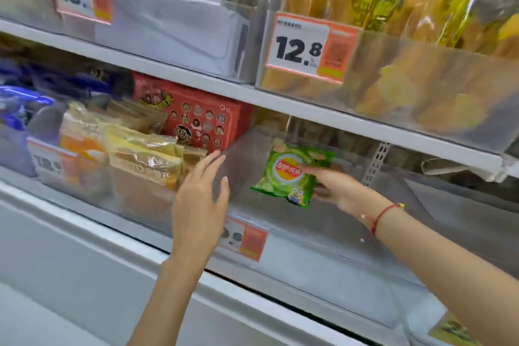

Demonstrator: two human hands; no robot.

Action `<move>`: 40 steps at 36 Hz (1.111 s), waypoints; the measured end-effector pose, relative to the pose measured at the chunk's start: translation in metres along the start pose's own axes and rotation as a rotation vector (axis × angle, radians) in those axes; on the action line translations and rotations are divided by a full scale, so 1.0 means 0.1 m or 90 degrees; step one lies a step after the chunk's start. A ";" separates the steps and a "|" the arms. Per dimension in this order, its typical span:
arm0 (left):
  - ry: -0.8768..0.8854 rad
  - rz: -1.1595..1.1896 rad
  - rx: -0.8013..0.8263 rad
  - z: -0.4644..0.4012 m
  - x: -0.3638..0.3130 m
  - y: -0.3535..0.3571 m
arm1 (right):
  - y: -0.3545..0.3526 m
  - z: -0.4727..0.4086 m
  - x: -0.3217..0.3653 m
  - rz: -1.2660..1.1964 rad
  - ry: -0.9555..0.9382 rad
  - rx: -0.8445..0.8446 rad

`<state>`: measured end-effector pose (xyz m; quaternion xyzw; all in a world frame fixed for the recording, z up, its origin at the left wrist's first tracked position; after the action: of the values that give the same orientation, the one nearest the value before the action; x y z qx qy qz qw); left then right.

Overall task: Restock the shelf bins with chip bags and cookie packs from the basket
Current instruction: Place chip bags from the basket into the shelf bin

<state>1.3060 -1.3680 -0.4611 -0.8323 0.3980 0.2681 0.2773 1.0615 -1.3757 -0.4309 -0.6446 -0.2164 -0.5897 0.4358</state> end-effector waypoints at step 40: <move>-0.093 -0.062 0.025 -0.02 0.02 -0.07 | 0.33 -0.33 -0.22 0.321 -0.082 -0.040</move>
<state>1.3129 -1.3666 -0.4591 -0.8233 0.3409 0.3069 0.3344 1.0636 -1.4148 -0.4647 -0.7275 -0.0576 -0.4267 0.5342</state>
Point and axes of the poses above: each hand's wrist, its own z-axis away from the middle knuckle, its own y-axis out of the palm, x = y × z, the point moved 5 cm from there along -z, towards the middle knuckle, and after that the axes turned 13 degrees about -x, right-handed, at the moved point
